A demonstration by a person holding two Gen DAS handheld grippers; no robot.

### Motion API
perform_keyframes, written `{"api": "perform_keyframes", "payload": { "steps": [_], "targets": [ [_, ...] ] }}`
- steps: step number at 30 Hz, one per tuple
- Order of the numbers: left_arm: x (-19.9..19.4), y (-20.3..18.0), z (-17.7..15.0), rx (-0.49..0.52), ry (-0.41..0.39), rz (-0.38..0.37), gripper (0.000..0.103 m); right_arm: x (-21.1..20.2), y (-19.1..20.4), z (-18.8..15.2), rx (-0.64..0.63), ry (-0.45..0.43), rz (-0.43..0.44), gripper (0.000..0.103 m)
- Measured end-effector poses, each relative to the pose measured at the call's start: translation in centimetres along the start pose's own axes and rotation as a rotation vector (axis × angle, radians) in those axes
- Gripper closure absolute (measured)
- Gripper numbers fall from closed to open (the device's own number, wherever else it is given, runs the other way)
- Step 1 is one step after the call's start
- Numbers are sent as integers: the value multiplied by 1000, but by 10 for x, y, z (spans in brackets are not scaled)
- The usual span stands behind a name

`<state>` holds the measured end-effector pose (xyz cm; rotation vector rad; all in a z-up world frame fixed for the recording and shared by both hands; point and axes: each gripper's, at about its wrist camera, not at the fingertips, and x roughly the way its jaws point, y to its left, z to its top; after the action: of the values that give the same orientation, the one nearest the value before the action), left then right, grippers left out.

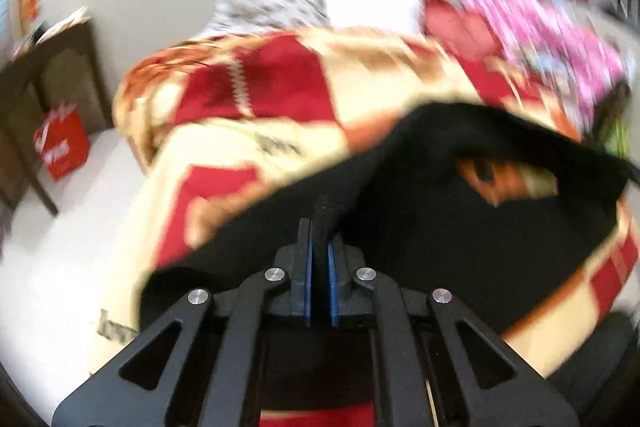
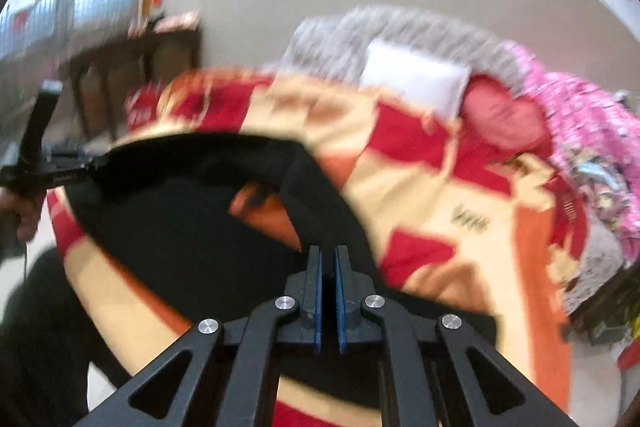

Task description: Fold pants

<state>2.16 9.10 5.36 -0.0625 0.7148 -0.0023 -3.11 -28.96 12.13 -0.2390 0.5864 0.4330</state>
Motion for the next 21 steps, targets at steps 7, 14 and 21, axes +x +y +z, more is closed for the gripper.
{"api": "perform_keyframes", "payload": {
  "steps": [7,14,21],
  "targets": [
    [13,61,69,-129,-73,68,98,-98,-1,57,56,-279,41,99],
    [83,66,76,-147,51,105,98,-38,-53,85,211,-111,20,99],
    [116,69,74,-190,100,168,91,96,-134,79,297,67,-315,89]
  ]
}}
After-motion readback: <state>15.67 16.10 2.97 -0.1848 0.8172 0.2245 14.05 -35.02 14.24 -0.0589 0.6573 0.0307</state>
